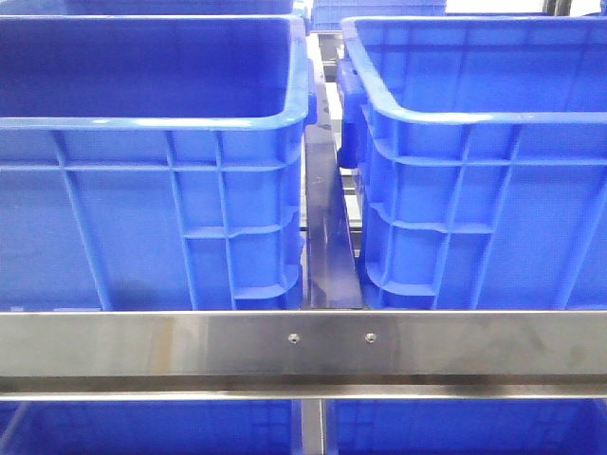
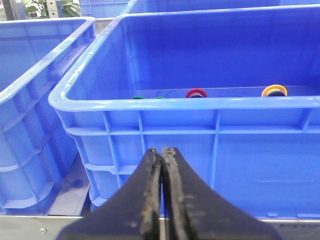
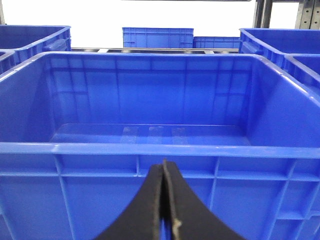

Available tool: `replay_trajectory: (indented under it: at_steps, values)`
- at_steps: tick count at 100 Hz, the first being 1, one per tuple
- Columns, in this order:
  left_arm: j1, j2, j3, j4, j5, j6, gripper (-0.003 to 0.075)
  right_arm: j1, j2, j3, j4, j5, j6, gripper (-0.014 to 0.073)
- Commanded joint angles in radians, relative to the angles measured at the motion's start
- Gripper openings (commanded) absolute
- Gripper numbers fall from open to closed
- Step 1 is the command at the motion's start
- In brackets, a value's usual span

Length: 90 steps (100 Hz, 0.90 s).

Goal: Pick red and yellow buttons and place in box

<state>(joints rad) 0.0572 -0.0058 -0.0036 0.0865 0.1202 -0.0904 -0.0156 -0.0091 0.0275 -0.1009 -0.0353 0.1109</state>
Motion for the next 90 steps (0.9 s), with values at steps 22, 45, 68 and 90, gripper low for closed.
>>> replay_trajectory:
  at_steps: [22, 45, 68, 90]
  values:
    - [0.000, -0.032, 0.046, -0.008, -0.115, -0.009, -0.0019, -0.003, -0.027, -0.019, -0.009, -0.082, -0.004, -0.0069]
    - [0.000, -0.023, -0.038, -0.008, -0.104, -0.009, -0.0019, -0.003, -0.027, -0.019, -0.009, -0.082, -0.004, -0.0069]
    - [0.000, 0.101, -0.252, 0.004, 0.130, -0.007, -0.0019, -0.003, -0.027, -0.019, -0.009, -0.082, -0.004, -0.0069]
    - [0.000, 0.324, -0.453, 0.006, 0.284, 0.007, -0.0019, -0.003, -0.027, -0.019, -0.009, -0.082, -0.004, -0.0069]
